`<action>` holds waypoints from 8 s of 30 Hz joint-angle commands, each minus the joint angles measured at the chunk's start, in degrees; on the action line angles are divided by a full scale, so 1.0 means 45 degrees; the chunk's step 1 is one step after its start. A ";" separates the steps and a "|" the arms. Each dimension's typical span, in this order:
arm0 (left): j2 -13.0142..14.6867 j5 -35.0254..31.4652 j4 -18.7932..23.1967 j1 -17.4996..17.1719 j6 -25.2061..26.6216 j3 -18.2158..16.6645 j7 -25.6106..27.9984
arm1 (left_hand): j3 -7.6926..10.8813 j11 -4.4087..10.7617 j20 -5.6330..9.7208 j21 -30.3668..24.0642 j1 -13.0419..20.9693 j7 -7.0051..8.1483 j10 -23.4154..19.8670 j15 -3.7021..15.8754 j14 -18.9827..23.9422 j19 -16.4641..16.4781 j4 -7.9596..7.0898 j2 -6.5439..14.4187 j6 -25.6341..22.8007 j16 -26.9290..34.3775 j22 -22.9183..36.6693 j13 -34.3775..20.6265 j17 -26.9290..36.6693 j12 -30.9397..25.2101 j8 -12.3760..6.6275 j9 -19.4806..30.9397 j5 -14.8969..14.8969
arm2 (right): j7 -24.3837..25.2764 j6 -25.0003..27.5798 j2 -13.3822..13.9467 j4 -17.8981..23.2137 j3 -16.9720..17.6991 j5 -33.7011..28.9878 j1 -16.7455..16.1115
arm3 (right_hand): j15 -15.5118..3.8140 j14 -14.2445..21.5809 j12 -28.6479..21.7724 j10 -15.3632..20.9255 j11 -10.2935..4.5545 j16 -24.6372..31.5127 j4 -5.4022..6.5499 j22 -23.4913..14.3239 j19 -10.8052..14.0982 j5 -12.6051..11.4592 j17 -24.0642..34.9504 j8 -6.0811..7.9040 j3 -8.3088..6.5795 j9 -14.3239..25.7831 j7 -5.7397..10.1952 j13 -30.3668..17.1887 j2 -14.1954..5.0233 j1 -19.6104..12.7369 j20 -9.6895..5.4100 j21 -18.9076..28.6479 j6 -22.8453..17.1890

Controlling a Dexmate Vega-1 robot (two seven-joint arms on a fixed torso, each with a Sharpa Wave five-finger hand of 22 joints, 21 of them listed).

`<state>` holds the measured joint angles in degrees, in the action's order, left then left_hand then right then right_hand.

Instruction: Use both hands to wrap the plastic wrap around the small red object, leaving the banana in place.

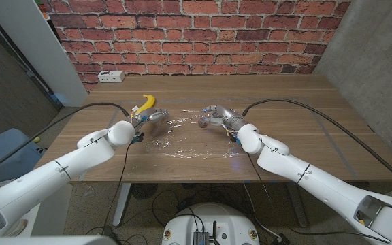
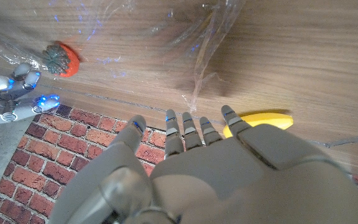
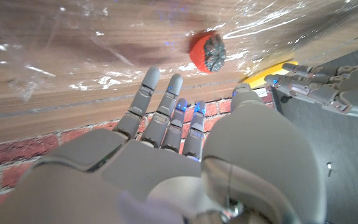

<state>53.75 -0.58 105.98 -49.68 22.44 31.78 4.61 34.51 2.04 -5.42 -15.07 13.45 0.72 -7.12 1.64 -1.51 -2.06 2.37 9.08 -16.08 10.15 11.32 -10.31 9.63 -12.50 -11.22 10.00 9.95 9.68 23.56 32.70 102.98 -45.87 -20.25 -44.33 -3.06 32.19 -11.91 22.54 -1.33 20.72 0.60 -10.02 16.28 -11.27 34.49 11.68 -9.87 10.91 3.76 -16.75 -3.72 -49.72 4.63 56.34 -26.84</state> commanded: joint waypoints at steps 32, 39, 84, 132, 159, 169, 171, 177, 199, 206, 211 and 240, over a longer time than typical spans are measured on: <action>-0.0222 -0.0363 -0.0283 0.0378 -0.0481 0.0267 -0.0389 | 0.0128 -0.0066 -0.0046 -0.0022 -0.0197 0.0013 -0.0003 0.0171 -0.0090 0.0087 -0.0126 -0.0104 -0.0004 -0.0011 0.0051 -0.0025 0.0024 0.0139 0.0125 0.0058 -0.0006 | 0.2625 1.2248 -0.0592 0.3226 -0.1451 0.1529 0.0403 | -0.0216 -0.0954 0.0209 -0.1741 0.0249 -0.0443 -0.0569 -0.0054 0.0193 0.0173 -0.0160 -0.0279 -0.0064 0.0089 -0.0017 0.0080 -0.0051 0.0080 0.0064 -0.0326 0.2163; -0.0192 -0.0400 -0.0150 0.0273 -0.0437 0.0210 -0.0317 | 0.0132 0.0044 -0.0046 -0.0018 -0.0240 0.0019 0.0046 0.0172 -0.0082 0.0085 -0.0168 -0.0095 -0.0007 -0.0002 0.0052 -0.0025 0.0029 0.0168 0.0129 0.0059 -0.0003 | 0.3139 1.1912 -0.0360 0.3441 -0.1402 0.2402 0.0306 | -0.0235 -0.0316 0.0110 -0.1739 0.0366 -0.0333 -0.0780 -0.0093 0.0959 0.0180 -0.0308 -0.0234 -0.0195 0.0090 -0.0080 0.0112 -0.0118 -0.0070 -0.0089 -0.0055 0.2381; 0.0308 -0.0407 0.0927 -0.0740 0.0042 -0.0189 0.0154 | 0.0099 0.0110 -0.0110 0.0052 -0.0204 0.0173 0.0104 0.0200 -0.0128 0.0052 0.0046 -0.0378 0.0148 -0.0016 0.0024 -0.0021 -0.0011 0.0231 0.0177 0.0042 -0.0027 | 0.5192 0.9847 0.0410 0.3533 -0.2086 0.3167 0.0113 | -0.2358 0.3426 -0.0451 0.0099 -0.0302 0.1946 -0.2622 -0.0284 0.2401 -0.0259 0.1710 0.0276 -0.2502 0.0135 0.0248 0.0397 -0.0339 -0.6342 -0.2430 0.1948 0.0391; 0.0642 -0.1831 0.1731 0.0422 0.3380 0.1313 -0.1432 | 0.1125 0.0074 -0.0564 0.0039 0.0787 -0.0477 -0.3161 0.0109 0.2086 0.0536 0.0841 0.0413 -0.2725 0.0064 0.0028 -0.0050 -0.0031 -0.0280 -0.0154 0.0072 0.0562 | 0.3113 0.2933 -0.0221 0.1071 -0.2092 -0.2293 0.0600 | -0.2353 0.3941 -0.0592 0.1085 -0.0603 0.1865 -0.2266 -0.0391 0.1705 -0.0535 0.2138 0.0450 -0.2453 0.0222 0.0437 0.0235 -0.0075 -0.7744 -0.3387 0.3426 -0.0972; 0.0265 -0.1694 0.0885 0.1053 0.3296 0.1748 -0.1908 | 0.1527 0.0069 -0.0510 0.0034 0.1177 -0.0449 -0.3156 0.0140 0.2066 0.0563 0.0865 0.0431 -0.2736 0.0023 0.0046 -0.0059 -0.0024 -0.0106 0.0005 0.0093 0.0849 | 0.1699 -0.0276 -0.1082 -0.0477 -0.2139 -0.3880 0.1583 | -0.2357 0.3943 -0.0581 0.1224 -0.0668 0.1705 -0.2228 -0.0354 0.1475 -0.0569 0.2070 0.0470 -0.2349 0.0233 0.0457 0.0198 -0.0073 -0.7809 -0.3400 0.3721 -0.1319; 0.0275 -0.1511 0.0829 0.0981 0.3251 0.1684 -0.1827 | 0.1542 0.0069 -0.0521 0.0028 0.1223 -0.0460 -0.3166 0.0140 0.2056 0.0577 0.0827 0.0410 -0.2739 0.0028 0.0053 -0.0064 -0.0014 -0.0068 0.0035 0.0101 0.0892 | 0.1444 -0.1489 -0.1329 -0.0971 -0.2137 -0.4219 0.1897 | -0.2357 0.3976 -0.0598 0.1326 -0.0688 0.1650 -0.2217 -0.0346 0.1403 -0.0578 0.2016 0.0485 -0.2303 0.0236 0.0472 0.0185 -0.0095 -0.7840 -0.3424 0.3841 -0.1469; 0.0280 -0.1487 0.0817 0.0961 0.3211 0.1673 -0.1789 | 0.1544 0.0073 -0.0516 0.0027 0.1231 -0.0470 -0.3173 0.0141 0.2052 0.0581 0.0819 0.0409 -0.2736 0.0028 0.0055 -0.0064 -0.0012 -0.0062 0.0041 0.0103 0.0899 | 0.1398 -0.1795 -0.1353 -0.1069 -0.2155 -0.4270 0.1966 | -0.2357 0.3985 -0.0599 0.1340 -0.0691 0.1643 -0.2219 -0.0345 0.1390 -0.0580 0.2012 0.0485 -0.2292 0.0237 0.0476 0.0182 -0.0093 -0.7850 -0.3428 0.3869 -0.1494; 0.0303 -0.1446 0.0828 0.0925 0.3164 0.1653 -0.1720 | 0.1546 0.0039 -0.0511 0.0023 0.1249 -0.0479 -0.3174 0.0149 0.2051 0.0588 0.0798 0.0402 -0.2741 0.0032 0.0058 -0.0067 -0.0008 -0.0041 0.0052 0.0106 0.0918 | 0.1092 -0.2453 -0.1527 -0.1401 -0.2230 -0.4388 0.2195 | -0.2356 0.3983 -0.0605 0.1385 -0.0706 0.1595 -0.2218 -0.0340 0.1351 -0.0585 0.1964 0.0474 -0.2270 0.0239 0.0489 0.0175 -0.0100 -0.7870 -0.3437 0.3928 -0.1527; 0.0434 -0.1197 0.1026 0.0598 0.3175 0.1403 -0.1356 | 0.1524 0.0027 -0.0530 0.0004 0.1294 -0.0482 -0.3199 0.0136 0.2061 0.0632 0.0712 0.0391 -0.2744 0.0046 0.0069 -0.0073 0.0002 0.0015 0.0085 0.0115 0.0967 | -0.0494 -0.3947 -0.2600 -0.3461 -0.2893 -0.4130 0.3311 | -0.2346 0.3932 -0.0542 0.1325 -0.0715 0.1378 -0.2246 -0.0329 0.1189 -0.0608 0.1761 0.0424 -0.2174 0.0246 0.0458 0.0153 -0.0095 -0.8010 -0.3513 0.4177 -0.1633; 0.0496 -0.1110 0.1138 0.0434 0.3268 0.1304 -0.1177 | 0.1506 0.0020 -0.0546 0.0003 0.1294 -0.0515 -0.3196 0.0132 0.2064 0.0634 0.0689 0.0376 -0.2735 0.0049 0.0071 -0.0075 0.0004 0.0030 0.0094 0.0118 0.0971 | -0.1303 -0.4217 -0.2810 -0.3905 -0.3000 -0.3593 0.3613 | -0.2315 0.3514 -0.0292 0.0856 -0.0614 0.1015 -0.2011 -0.0236 0.0892 -0.0592 0.1511 0.0192 -0.1911 0.0257 0.0394 0.0138 -0.0123 -0.7673 -0.3301 0.4352 -0.1322; 0.0549 -0.1055 0.1214 0.0337 0.3285 0.1239 -0.1066 | 0.1479 0.0020 -0.0537 0.0000 0.1295 -0.0508 -0.3205 0.0128 0.2064 0.0640 0.0649 0.0370 -0.2739 0.0051 0.0075 -0.0077 0.0007 0.0048 0.0100 0.0121 0.0974 | -0.2020 -0.4309 -0.2842 -0.3942 -0.3030 -0.3126 0.3751 | -0.2276 0.2580 -0.0048 0.0402 -0.0421 0.0269 -0.1761 -0.0016 0.0497 -0.0570 0.1028 -0.0041 -0.1851 0.0262 0.0292 0.0153 -0.0462 -0.7138 -0.3029 0.4188 -0.0853; 0.1550 -0.0643 0.3108 -0.2966 0.1930 -0.1400 0.2867 | 0.0795 -0.0033 -0.0892 -0.0145 0.0865 -0.0597 -0.3377 -0.0168 0.2880 0.1095 0.0750 -0.0557 -0.2873 0.0185 0.0059 -0.0083 0.0034 0.0108 0.0107 0.0107 0.0622 | -0.4014 -0.6798 -0.2472 -0.4421 -0.1790 0.1109 0.3610 | -0.0232 0.0563 0.0163 -0.1596 0.0802 -0.1405 0.1892 0.0050 0.0444 0.0060 -0.0855 -0.0251 0.1617 0.0086 -0.0388 0.0621 0.0847 0.2948 0.0069 0.1430 0.2497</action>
<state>59.16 -3.16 116.42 -56.88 33.78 30.35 9.46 38.74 1.55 -9.60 -15.88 17.41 -2.18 -22.35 1.03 10.77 2.74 5.67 7.60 -28.76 10.65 11.47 -10.65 9.47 -12.16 -10.76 10.39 13.28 -6.82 -4.20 20.40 83.12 -56.54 -21.34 -26.92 -3.38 35.35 -11.22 15.83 2.05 14.81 8.88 -9.49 19.12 -10.60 30.74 10.56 -3.53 11.18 2.04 -13.84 -0.38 -38.15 3.83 63.59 -16.21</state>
